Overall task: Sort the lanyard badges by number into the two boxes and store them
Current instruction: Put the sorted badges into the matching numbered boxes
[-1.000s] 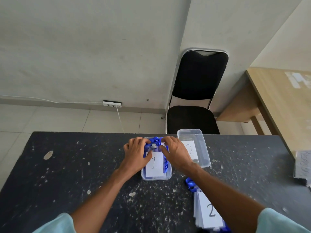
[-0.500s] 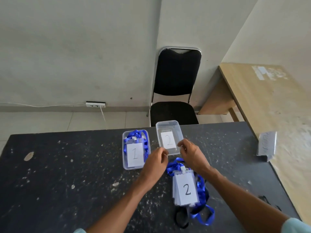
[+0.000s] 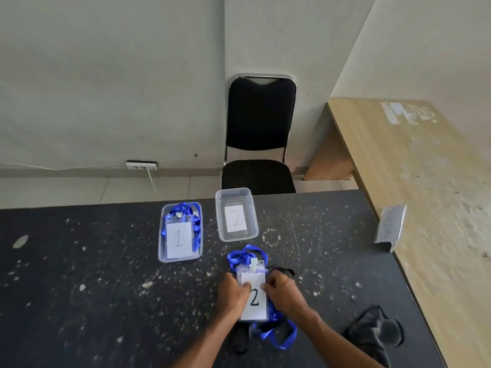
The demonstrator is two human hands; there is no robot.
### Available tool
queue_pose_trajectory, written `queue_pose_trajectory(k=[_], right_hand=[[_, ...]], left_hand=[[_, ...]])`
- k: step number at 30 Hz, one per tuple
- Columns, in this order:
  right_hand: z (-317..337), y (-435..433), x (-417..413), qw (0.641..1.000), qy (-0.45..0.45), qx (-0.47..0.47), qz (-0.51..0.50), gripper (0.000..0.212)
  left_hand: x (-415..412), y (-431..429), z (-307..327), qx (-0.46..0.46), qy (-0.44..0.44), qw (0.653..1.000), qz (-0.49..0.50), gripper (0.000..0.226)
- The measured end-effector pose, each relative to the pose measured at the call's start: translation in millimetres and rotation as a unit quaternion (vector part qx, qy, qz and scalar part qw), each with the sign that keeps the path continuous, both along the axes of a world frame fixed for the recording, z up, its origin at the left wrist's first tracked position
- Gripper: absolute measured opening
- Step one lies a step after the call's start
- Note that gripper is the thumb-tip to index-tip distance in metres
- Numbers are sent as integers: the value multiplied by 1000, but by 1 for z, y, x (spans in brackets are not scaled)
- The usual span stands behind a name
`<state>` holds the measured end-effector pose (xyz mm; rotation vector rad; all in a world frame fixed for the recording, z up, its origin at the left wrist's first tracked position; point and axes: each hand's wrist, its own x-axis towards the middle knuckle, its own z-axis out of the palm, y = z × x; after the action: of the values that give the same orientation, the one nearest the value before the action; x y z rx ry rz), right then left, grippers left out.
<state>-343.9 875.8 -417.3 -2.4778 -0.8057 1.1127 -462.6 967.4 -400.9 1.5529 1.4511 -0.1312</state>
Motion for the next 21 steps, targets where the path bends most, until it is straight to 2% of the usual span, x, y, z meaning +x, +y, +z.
queue_pose_trajectory(k=[9,12,16,19,21], right_hand=[[-7,-4,2,999,35,32,-27,17],[-7,-5,5,998,43,35,-15,21],[10,-8,13,991,32,123,-45,30],[31,-2,24,979,34,182,-82,37],[47,6,31,972,75,206,-82,34]], left_hand=[[1,-5,3,-53,-27,998,-6,24],[-1,-6,6,-61,-49,997,10,16],[-7,-2,13,-68,-121,989,49,15],[-10,6,21,-69,-172,982,24,21],[-8,14,32,-74,-204,976,6,21]])
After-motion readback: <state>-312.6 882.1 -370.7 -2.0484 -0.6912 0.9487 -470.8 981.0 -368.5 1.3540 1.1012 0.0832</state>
